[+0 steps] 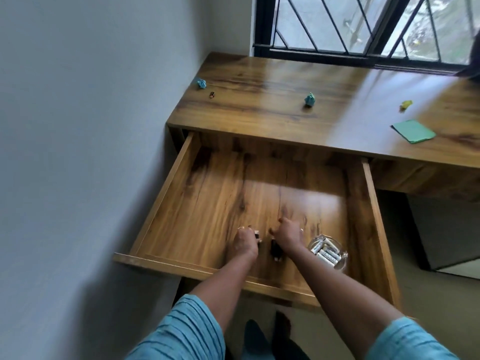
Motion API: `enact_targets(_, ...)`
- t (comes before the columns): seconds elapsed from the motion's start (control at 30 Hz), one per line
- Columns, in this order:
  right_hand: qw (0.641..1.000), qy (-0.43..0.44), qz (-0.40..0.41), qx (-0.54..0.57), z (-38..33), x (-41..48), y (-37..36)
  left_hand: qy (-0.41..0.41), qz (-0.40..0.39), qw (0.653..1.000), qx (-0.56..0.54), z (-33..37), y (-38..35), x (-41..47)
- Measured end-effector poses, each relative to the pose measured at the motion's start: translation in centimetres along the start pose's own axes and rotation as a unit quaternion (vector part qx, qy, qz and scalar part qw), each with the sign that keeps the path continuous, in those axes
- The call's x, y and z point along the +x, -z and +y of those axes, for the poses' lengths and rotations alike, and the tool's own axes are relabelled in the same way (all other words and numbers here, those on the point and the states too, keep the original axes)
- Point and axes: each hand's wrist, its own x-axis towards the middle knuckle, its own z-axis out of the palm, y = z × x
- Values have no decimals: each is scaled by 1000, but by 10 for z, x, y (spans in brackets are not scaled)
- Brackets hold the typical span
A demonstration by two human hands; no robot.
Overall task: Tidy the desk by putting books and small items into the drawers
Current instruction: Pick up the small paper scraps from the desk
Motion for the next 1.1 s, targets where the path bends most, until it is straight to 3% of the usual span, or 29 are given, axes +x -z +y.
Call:
enact_targets(0.2,991,-1,122,48,-44,22,46,-113,15,993,28,23,53,16)
enact_targets(0.3,988,12,150,37,-79,35,63,-127,66,990,9,50,91,37)
enact_targets(0.57,980,155,117,37,-184,99,59,-212,132,965,83,98,183,124)
enact_targets(0.7,966,240,92,23,-263,184,61,-177,171,964,100,135,227,218)
enact_targets(0.93,938,323,98,-84,-346,290,58,-149,207,961,105,166,254,318)
enact_targets(1.1,899,375,53,-219,-377,340,56,-149,215,959,114,167,252,344)
